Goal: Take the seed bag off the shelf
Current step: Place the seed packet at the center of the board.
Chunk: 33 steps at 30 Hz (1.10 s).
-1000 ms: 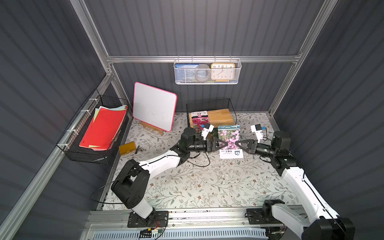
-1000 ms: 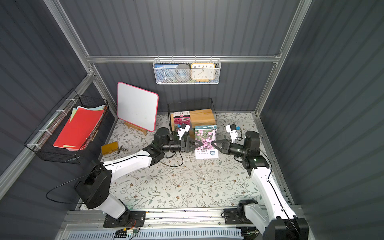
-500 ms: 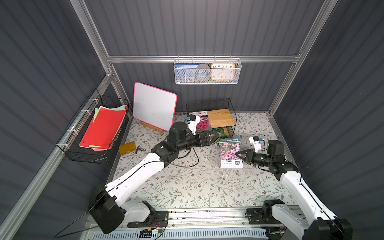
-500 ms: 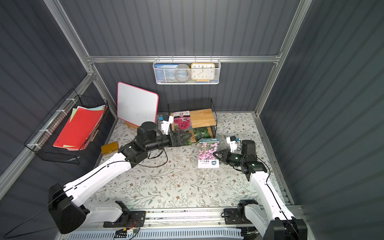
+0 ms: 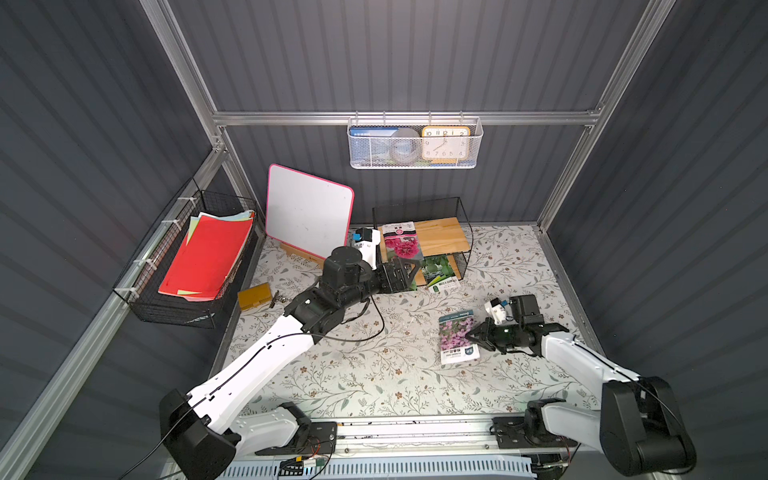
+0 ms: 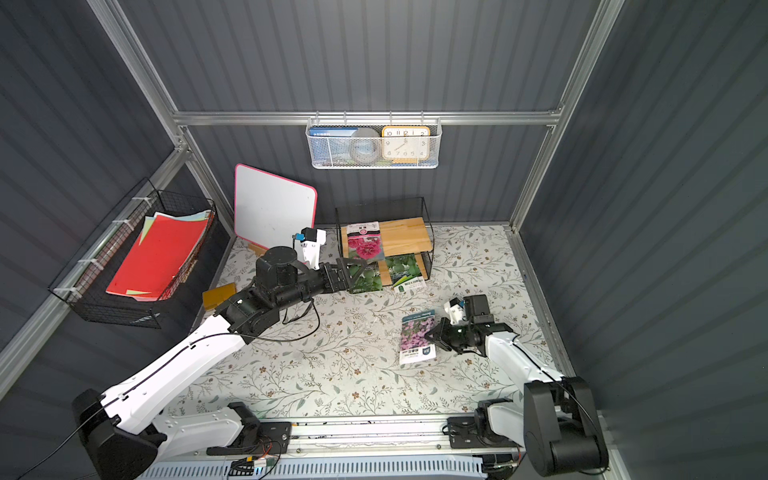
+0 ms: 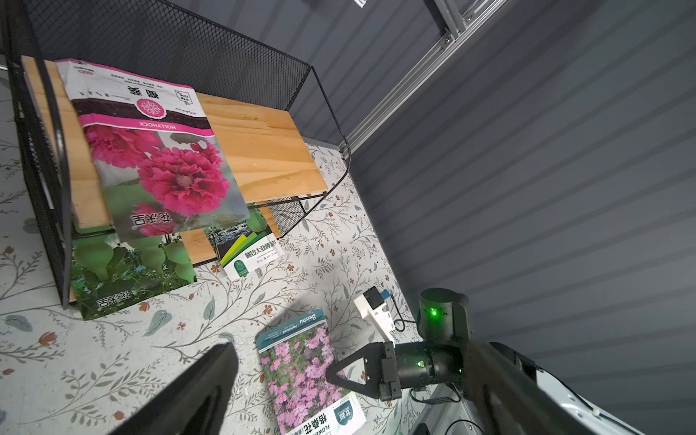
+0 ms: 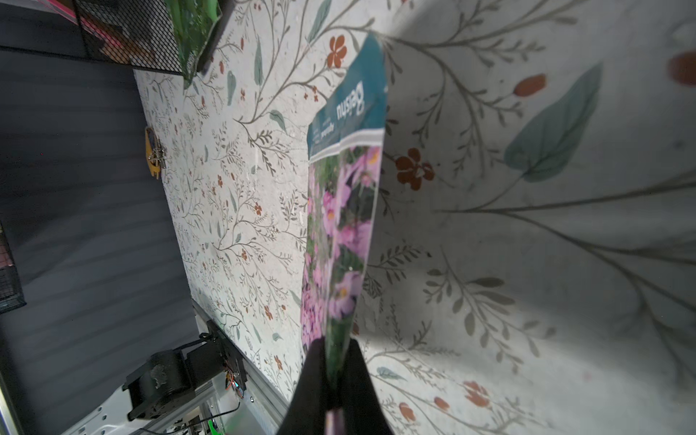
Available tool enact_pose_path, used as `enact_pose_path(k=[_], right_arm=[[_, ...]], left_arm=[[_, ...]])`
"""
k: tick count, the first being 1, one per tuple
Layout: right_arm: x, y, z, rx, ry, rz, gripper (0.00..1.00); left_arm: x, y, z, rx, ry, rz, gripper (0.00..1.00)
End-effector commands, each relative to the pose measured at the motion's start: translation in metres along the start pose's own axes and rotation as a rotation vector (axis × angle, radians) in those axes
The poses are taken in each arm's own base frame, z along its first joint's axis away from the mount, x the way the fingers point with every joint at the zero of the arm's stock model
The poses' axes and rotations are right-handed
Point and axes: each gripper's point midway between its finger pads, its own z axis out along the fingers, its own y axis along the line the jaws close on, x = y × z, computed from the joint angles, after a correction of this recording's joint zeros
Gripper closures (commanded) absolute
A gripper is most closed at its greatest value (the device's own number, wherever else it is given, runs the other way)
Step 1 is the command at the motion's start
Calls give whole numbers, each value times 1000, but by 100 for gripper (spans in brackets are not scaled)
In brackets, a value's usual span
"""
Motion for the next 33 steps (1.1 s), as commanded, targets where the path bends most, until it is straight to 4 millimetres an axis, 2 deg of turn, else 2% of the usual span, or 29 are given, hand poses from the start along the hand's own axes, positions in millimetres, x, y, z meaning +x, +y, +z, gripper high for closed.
enact_pose_path(k=[1,7,15,21,30,33], right_arm=[[-7,2,6,15,2,-76,100],[-11,-12,15,79,18,-102,100],[-29,-16,22,129,19,-106,100],[-27,-31,30,186,64,-50,100],[-24,-39,32,219,84,5,65],[-25,-38,31,225,83,5,58]], left_arm=[[-1,5,-1,-10,-9,27,0],[-4,6,-2,-11,-18,36,0],[-6,9,-2,-13,-19,39,0],[-5,11,-3,-9,-18,34,0],[-1,12,3,9,4,27,0],[1,12,3,16,8,25,0]])
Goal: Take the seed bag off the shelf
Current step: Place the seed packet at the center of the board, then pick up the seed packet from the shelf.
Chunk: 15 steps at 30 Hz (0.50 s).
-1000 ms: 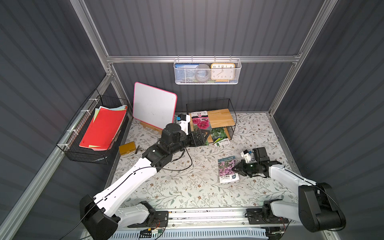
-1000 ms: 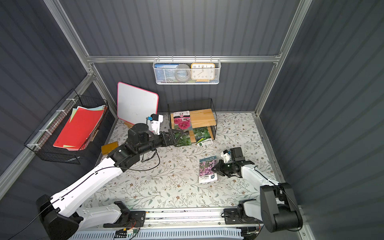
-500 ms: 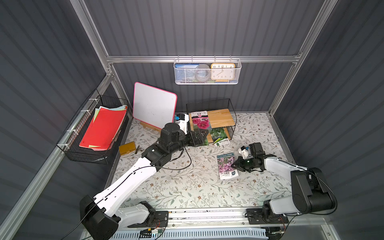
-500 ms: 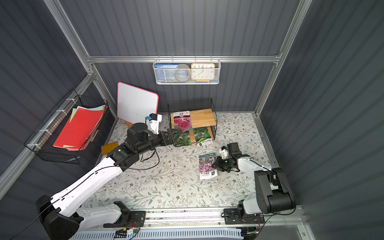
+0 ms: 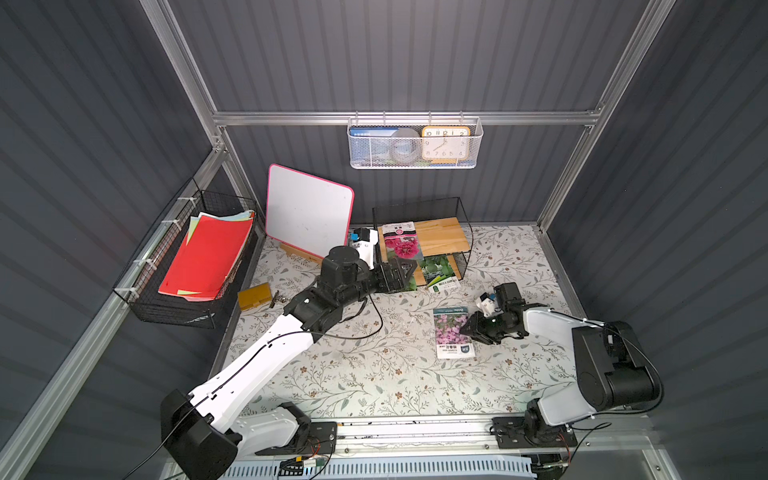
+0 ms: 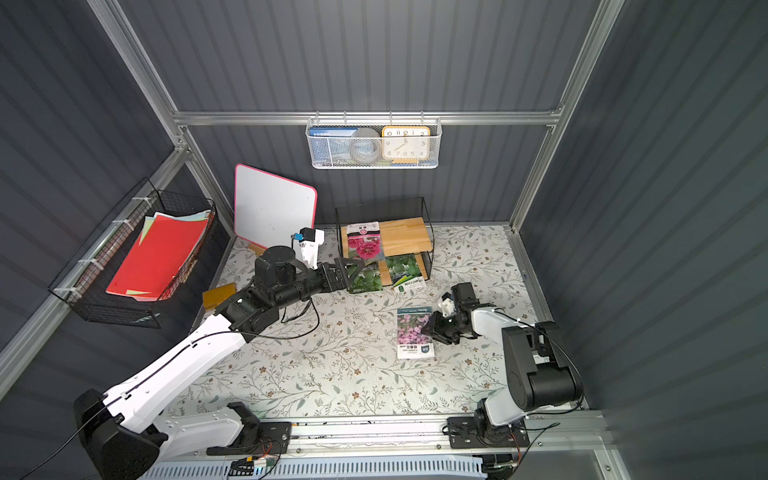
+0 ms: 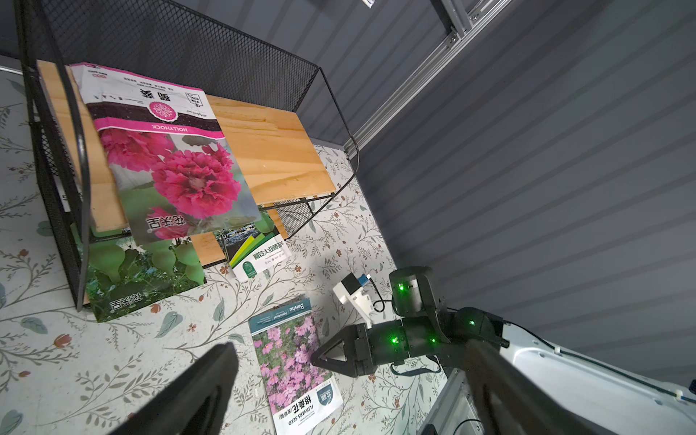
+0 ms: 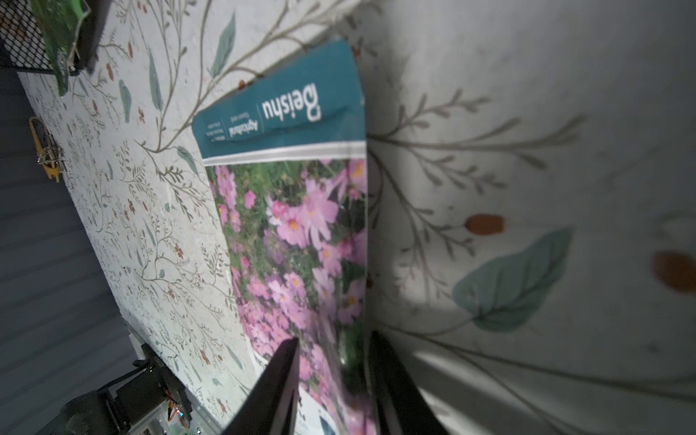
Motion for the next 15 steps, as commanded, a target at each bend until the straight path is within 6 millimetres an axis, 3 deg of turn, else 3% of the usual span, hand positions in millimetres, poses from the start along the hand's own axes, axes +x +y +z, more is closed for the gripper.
enact_pose_path(k=[1,9,15], right_arm=[[6,-12,2,60,30,28,56],[4,-10,-18,117,1,-1,32],[7,-9,-38,162,-27,-21,26]], left_arm=[[3,0,2,23,6,17,0],[10,1,5,31,32,8,0],[17,11,17,7,59,16,0]])
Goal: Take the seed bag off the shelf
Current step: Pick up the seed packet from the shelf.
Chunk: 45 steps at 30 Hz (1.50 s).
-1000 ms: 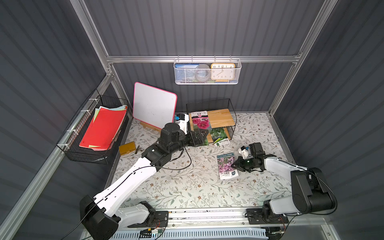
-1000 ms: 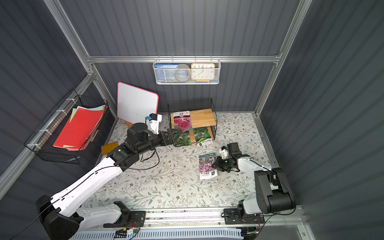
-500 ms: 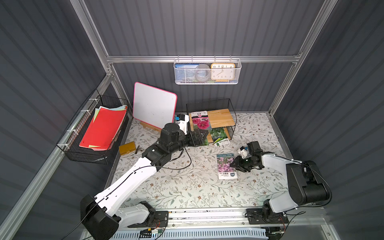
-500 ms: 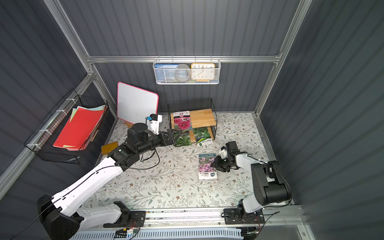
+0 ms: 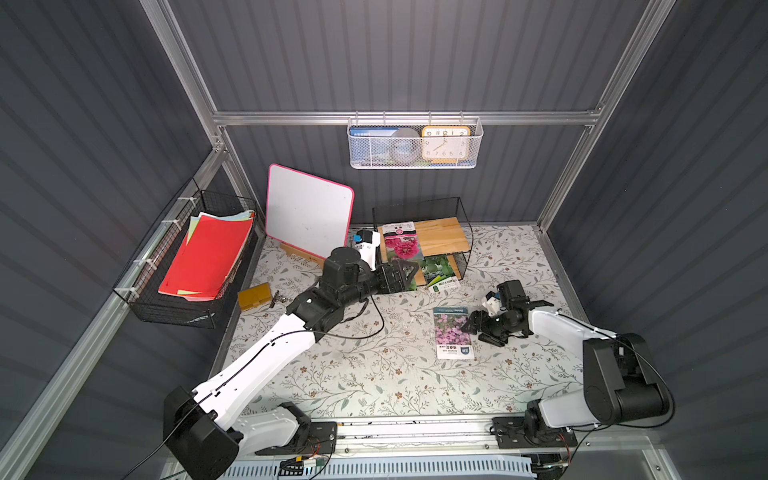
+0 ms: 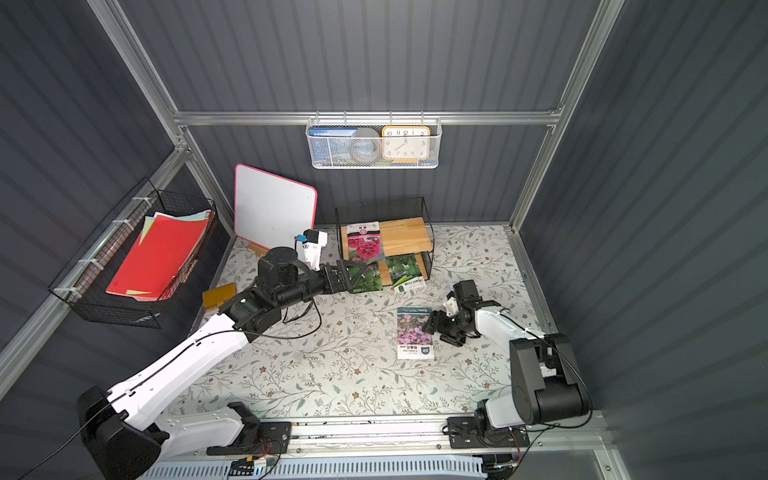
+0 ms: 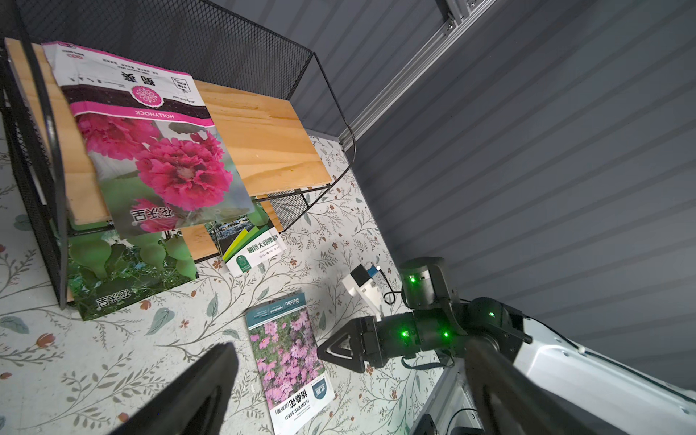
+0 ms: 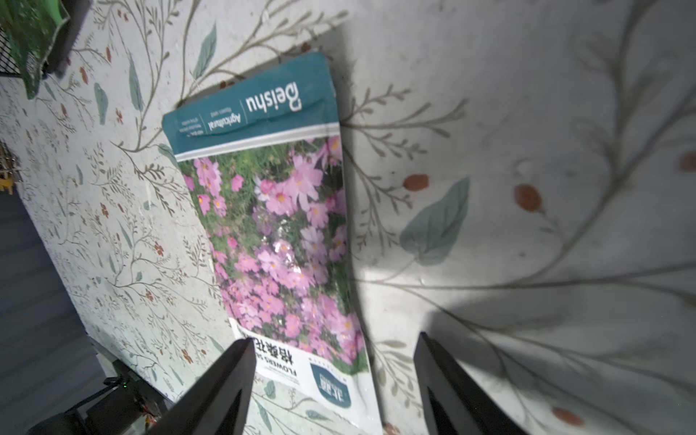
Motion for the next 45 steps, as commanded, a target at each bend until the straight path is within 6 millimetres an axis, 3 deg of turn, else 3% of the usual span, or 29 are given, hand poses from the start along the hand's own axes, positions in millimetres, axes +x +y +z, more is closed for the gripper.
enact_pose_path(k=[1,6,9,10,14,21,26,30,36,40,45], right_arm=[[1,0,-17,45,-11,-16,26],[-12,40,-59,-50,-103,-76,26],[-24,73,-83,-139,-154,-114,29],[-28,91,-100,-183,-198,-145,30],[-46,138,-126,-270,-277,-214,32],[-87,190,-118,-271,-275,-263,38],[-126,213,-105,-262,-283,-262,40],[-152,223,-88,-245,-264,-256,43],[-183,236,-66,-234,-239,-252,45],[-194,238,-51,-228,-214,-243,46],[-201,238,-40,-225,-204,-235,46]], left_arm=[[8,8,11,-8,33,21,0],[8,18,21,-53,47,-12,0],[5,29,25,-114,35,-49,0],[3,33,26,-138,29,-62,0],[-2,44,27,-203,-5,-110,0],[-12,66,14,-328,-64,-148,0],[-40,85,-14,-426,-166,-159,0],[-64,97,-24,-457,-217,-144,0],[-80,106,-7,-483,-202,-89,3],[-89,119,5,-495,-189,-81,11],[-95,145,19,-491,-164,-100,13]])
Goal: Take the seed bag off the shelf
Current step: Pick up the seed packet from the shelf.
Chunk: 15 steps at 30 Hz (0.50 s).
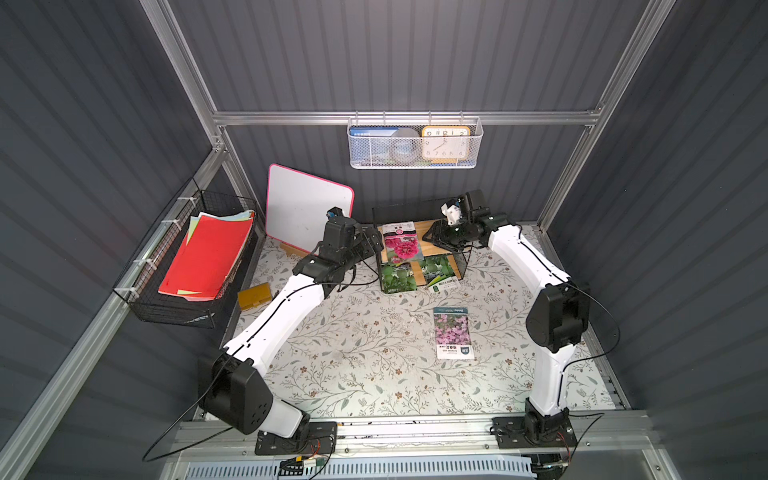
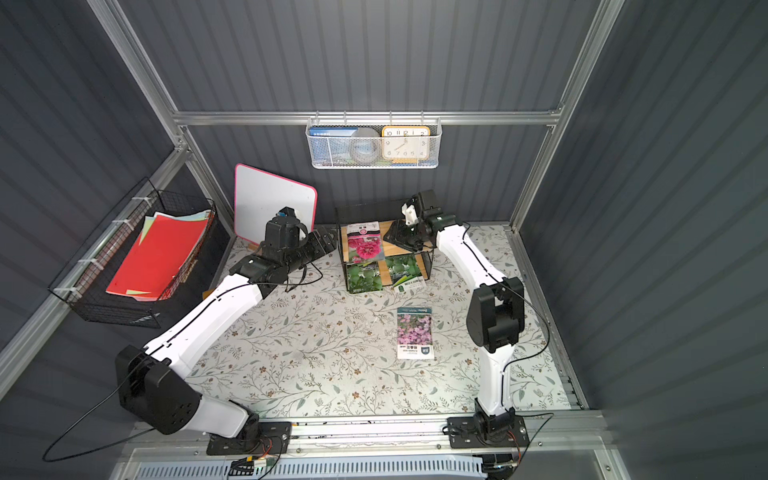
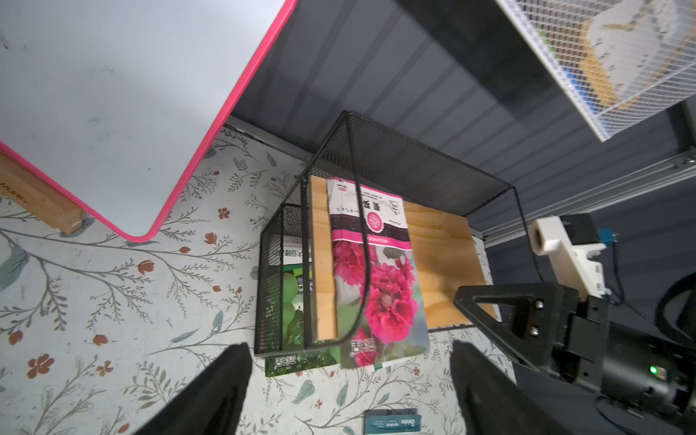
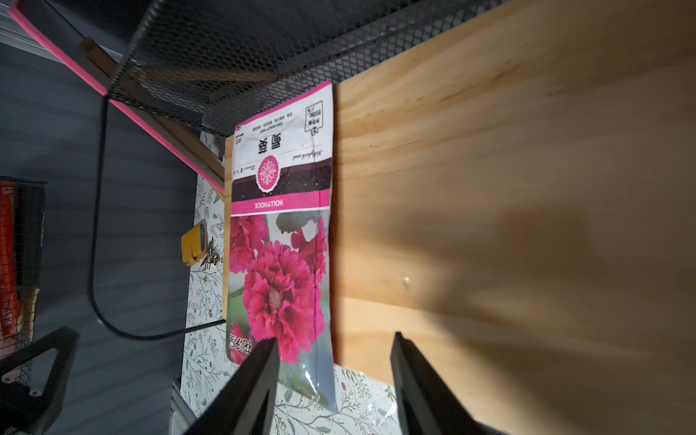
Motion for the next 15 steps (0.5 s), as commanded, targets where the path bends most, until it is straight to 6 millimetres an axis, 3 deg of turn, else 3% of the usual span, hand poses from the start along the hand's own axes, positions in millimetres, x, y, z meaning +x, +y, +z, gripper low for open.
enact_pose_path(k=[1,4,15], right_arm=[[2,0,4,2,23,7,46],[2,-2,11,-2,32,20,46],[11,-3,34,-15,69,34,47]], left_arm=[[-8,2,12,18,13,26,13],[-15,-3,22,34,8,37,14],[-2,-8,59,121,52,11,15]])
